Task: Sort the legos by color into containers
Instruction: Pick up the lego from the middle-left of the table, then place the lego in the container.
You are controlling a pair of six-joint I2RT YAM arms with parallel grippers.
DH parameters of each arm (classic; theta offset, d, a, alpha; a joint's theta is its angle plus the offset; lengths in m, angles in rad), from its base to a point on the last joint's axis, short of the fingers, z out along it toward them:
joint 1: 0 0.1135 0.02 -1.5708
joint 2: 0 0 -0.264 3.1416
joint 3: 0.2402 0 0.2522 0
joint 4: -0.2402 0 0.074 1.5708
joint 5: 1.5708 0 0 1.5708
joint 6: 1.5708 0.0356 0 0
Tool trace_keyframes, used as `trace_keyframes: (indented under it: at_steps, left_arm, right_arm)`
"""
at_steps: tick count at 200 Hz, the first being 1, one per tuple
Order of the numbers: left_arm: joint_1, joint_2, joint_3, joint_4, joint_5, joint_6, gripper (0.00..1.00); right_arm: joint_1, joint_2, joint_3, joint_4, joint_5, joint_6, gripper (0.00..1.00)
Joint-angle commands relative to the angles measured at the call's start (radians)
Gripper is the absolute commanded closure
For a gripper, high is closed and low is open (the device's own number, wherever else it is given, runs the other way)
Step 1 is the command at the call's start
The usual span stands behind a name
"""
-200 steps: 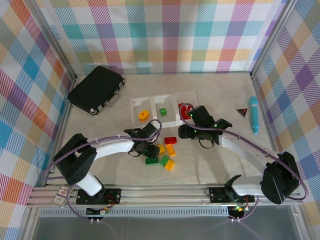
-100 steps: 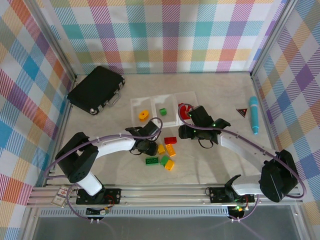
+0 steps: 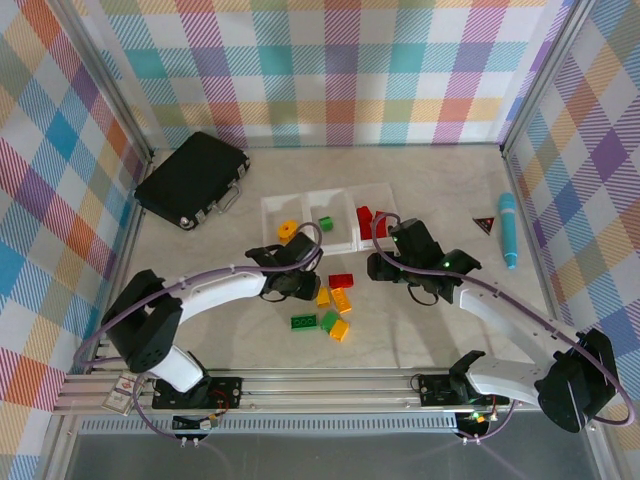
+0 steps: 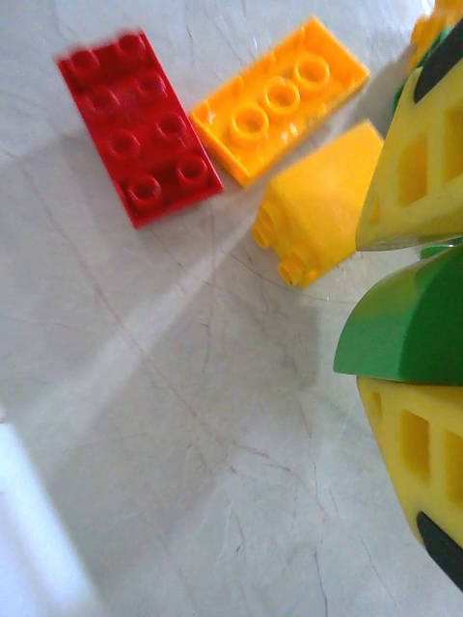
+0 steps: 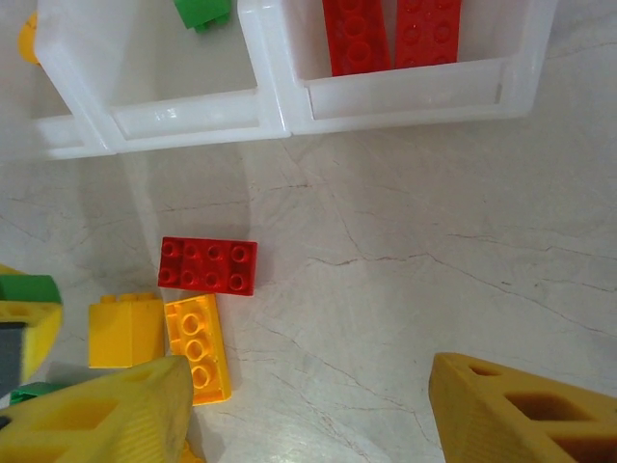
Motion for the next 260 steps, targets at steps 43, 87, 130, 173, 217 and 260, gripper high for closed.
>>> trace_keyframes:
  at_steps: [43, 87, 130, 173, 217, 260]
  left_arm:
    - [0.004, -0.020, 0.239, -0.089, -0.098, 0.004, 0.83]
    - [0.037, 0.158, 0.501, -0.094, -0.170, 0.035, 0.83]
    - [0.118, 0.326, 0.654, -0.097, -0.153, -0.004, 0.87]
    - [0.144, 0.463, 0.763, -0.085, -0.170, 0.008, 0.77]
    - [0.147, 0.574, 0.861, -0.101, -0.161, 0.014, 0.72]
    - [0.158, 0.606, 0.881, -0.088, -0.122, 0.028, 0.60]
  right_arm:
    - [-0.001, -0.041, 0.005, 0.001, 0.058, 0.010, 0.35]
    - [-0.002, -0.056, 0.001, -0.036, 0.056, 0.037, 0.36]
    - [-0.002, -0.151, -0.056, -0.050, 0.060, 0.072, 0.36]
    - [-0.002, -0.192, -0.089, -0.071, 0.034, 0.103, 0.37]
    - [-0.001, -0.227, -0.120, -0.092, -0.024, 0.146, 0.39]
    - [-0.001, -0.279, -0.134, -0.139, -0.024, 0.148, 0.38]
